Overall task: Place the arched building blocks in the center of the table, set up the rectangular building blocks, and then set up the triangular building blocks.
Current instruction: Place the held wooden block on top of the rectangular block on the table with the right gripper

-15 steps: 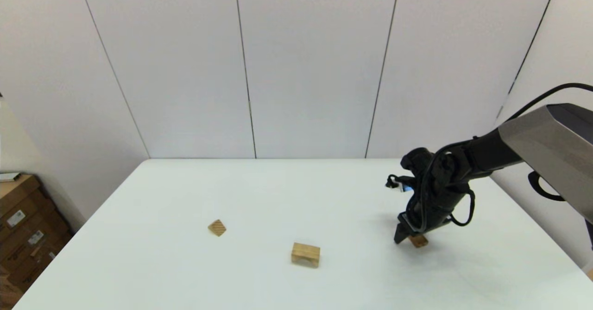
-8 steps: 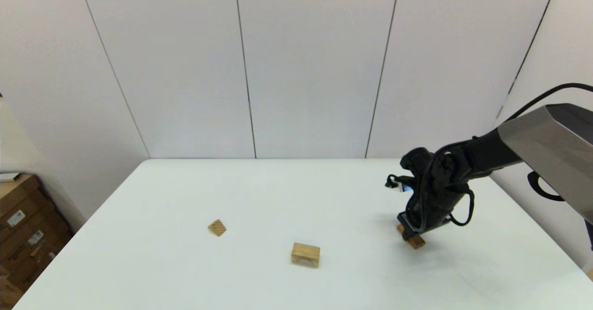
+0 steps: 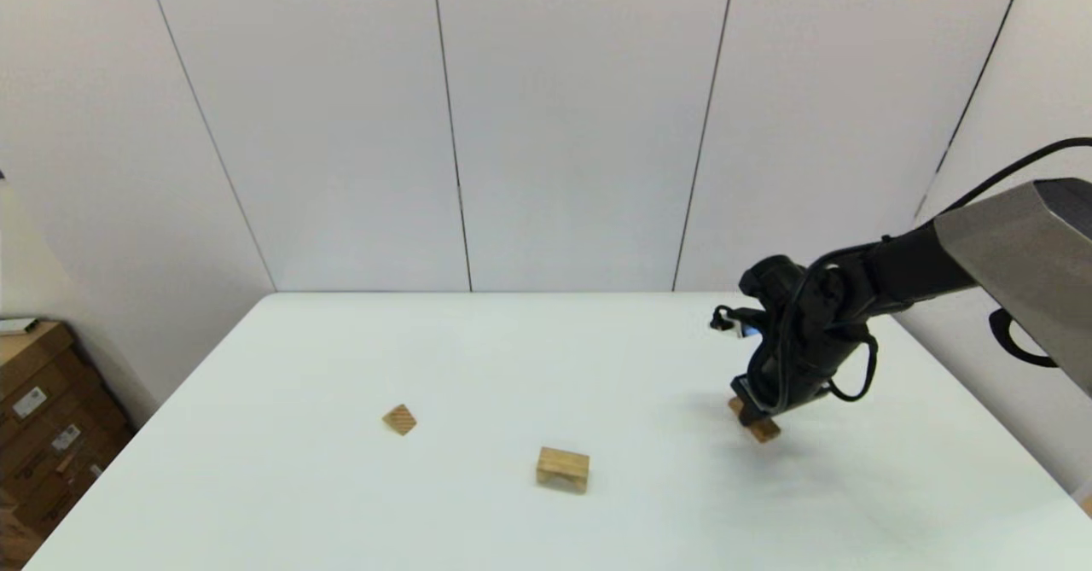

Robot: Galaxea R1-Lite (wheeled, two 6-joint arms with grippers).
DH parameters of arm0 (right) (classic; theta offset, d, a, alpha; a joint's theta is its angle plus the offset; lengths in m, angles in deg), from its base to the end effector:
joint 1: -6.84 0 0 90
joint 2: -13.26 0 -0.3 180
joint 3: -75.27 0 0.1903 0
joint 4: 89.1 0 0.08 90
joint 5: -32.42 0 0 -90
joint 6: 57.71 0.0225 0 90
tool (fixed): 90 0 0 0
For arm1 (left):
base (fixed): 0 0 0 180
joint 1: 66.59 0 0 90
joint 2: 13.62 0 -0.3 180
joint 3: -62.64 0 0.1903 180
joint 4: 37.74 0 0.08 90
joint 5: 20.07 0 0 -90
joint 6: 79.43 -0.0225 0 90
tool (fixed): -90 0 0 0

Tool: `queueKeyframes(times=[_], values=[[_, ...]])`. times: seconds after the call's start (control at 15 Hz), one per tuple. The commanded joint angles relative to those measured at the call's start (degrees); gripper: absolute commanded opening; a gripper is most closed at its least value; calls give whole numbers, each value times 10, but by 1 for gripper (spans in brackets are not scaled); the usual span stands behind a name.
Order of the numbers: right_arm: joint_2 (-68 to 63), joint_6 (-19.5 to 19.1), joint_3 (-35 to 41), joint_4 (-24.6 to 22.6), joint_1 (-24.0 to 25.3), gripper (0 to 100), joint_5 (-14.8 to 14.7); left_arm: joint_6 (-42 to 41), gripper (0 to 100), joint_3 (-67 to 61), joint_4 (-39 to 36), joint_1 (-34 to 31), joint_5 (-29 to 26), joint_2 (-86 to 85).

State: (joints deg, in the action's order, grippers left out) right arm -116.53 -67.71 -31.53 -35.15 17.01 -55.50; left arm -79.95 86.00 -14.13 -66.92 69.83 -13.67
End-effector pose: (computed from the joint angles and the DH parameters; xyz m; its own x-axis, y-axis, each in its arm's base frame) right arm 0.3841 0.0697 0.0564 0.2159 0.0756 -0.9735 -0.3482 0.9374 -0.0044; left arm -0.0229 -0.0002 0.0750 1.0000 0.0040 -0.0035 -0.0040 1.0000 0.0091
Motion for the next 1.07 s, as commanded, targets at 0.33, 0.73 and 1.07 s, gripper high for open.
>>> queueKeyframes(times=[0.33, 0.73, 1.07], values=[[100, 1, -94, 117, 93, 0, 9, 0, 100, 0, 0, 0, 0, 0], [95, -10, -124, 127, 212, 0, 8, 0, 100, 0, 0, 0, 0, 0], [47, -67, -185, 190, 256, 0, 10, 0, 100, 0, 0, 0, 0, 0]])
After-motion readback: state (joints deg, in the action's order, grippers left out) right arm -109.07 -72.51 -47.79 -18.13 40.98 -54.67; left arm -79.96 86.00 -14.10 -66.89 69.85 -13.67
